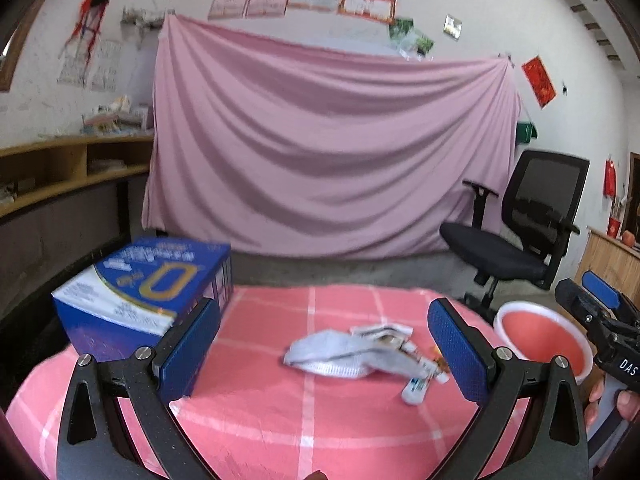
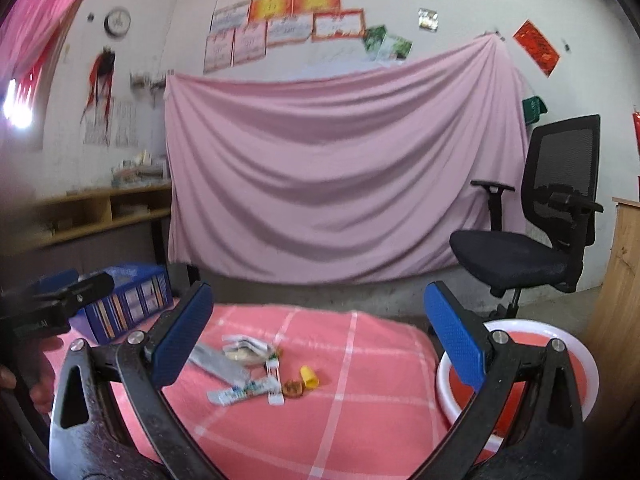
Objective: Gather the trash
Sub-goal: 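Return both tools to the table toward the grey mask and yellow cap, then grasp the grey face mask with the left tool while the right tool grasps the yellow cap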
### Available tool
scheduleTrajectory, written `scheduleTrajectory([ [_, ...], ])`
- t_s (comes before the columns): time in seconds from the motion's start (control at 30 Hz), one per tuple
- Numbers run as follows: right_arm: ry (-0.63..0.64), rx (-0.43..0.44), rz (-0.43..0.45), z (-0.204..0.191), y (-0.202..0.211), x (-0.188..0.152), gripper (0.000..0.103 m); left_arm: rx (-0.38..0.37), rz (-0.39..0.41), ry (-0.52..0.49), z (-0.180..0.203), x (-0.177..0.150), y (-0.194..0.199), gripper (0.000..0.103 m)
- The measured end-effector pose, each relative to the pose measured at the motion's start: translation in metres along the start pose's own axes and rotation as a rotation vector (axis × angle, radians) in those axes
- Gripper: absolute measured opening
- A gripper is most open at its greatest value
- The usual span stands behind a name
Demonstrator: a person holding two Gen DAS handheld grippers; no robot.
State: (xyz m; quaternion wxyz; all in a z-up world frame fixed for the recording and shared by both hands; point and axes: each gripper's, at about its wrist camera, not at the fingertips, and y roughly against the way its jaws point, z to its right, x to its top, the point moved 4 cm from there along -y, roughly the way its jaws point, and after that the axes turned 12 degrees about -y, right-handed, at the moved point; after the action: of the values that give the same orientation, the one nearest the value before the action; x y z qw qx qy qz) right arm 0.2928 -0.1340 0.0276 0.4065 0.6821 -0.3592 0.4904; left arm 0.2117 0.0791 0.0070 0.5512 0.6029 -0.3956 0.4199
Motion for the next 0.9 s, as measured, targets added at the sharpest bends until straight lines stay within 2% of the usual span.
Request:
scheduleTrajectory([
  [0.2, -0.044, -0.025, -0.142, 0.016, -0.029, -0.016, 0.103, -0.046, -0.100, 0.074, -0.001, -0.008, -0.026, 0.102],
  [0.4, -0.059, -0.036, -0.284, 0.026, -0.057, -0.032, 0.103, -0.062, -0.198, 0.050, 0.008, -0.010, -0.053, 0.101],
  [0.5, -0.049, -0.046, -0.355, 0.031, -0.073, -0.040, 0.096, -0.081, -0.228, 0.052, 0.010, -0.009, -0.063, 0.100],
  [0.57, -0.043, -0.048, -0.404, 0.033, -0.084, -0.046, 0.087, -0.094, -0.239, 0.050, 0.011, -0.008, -0.069, 0.099],
  [0.67, -0.046, -0.043, -0.481, 0.036, -0.101, -0.055, 0.074, -0.113, -0.259, 0.032, 0.017, -0.007, -0.079, 0.092],
  [0.73, -0.052, -0.030, -0.528, 0.037, -0.112, -0.061, 0.073, -0.126, -0.288, 0.018, 0.021, -0.008, -0.086, 0.081],
  [0.9, -0.076, -0.005, -0.605, 0.038, -0.131, -0.072, 0.070, -0.143, -0.353, 0.018, 0.025, -0.015, -0.100, 0.063],
])
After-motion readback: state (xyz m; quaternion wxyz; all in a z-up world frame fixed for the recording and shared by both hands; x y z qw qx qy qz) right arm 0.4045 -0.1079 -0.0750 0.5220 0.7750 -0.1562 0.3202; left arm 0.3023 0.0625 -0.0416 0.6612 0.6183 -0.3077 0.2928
